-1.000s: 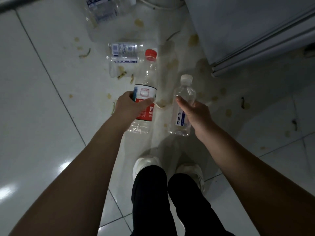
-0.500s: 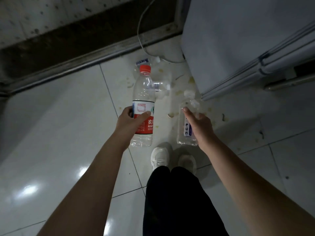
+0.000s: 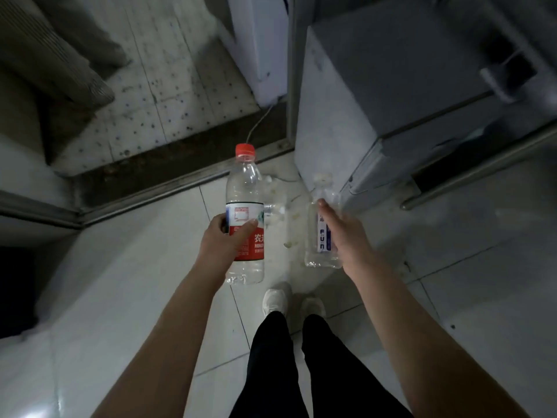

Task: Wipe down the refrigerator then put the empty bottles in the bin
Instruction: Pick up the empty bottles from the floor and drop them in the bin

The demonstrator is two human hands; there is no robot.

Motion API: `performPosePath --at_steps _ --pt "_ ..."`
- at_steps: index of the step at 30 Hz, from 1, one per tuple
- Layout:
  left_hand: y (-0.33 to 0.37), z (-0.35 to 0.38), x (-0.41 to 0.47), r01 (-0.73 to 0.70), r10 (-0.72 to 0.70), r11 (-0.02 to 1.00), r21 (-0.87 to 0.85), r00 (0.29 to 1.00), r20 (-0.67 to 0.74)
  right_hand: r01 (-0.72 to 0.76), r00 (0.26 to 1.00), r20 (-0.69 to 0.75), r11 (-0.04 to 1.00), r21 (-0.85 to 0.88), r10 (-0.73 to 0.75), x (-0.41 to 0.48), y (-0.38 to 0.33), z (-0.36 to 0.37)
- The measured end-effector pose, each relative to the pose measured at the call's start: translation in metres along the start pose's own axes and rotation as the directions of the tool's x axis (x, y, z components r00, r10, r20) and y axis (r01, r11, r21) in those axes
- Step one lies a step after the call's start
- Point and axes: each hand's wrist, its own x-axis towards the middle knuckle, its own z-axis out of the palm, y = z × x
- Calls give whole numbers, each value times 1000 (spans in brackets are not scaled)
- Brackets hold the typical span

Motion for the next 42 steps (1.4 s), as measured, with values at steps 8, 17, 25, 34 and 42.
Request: performPosePath --at_steps 8,17,25,34,42 --pt "73 -7 -69 -144 141 989 18 984 107 34 992 -126 996 82 -24 -78 -52 -41" --pt "118 -35 -92 -283 255 958 33 903 347 104 937 -347 981 164 -42 -147 -58 -44" --pt "151 -41 -138 -379 254 924 56 715 651 122 827 -553 927 356 104 -242 -47 -47" --pt "139 10 -252 -534 243 845 18 415 877 385 585 -793 801 458 173 -386 11 -82" --pt "68 33 -394 -608 153 791 -66 92 984 538 298 -872 687 489 388 -561 110 -71"
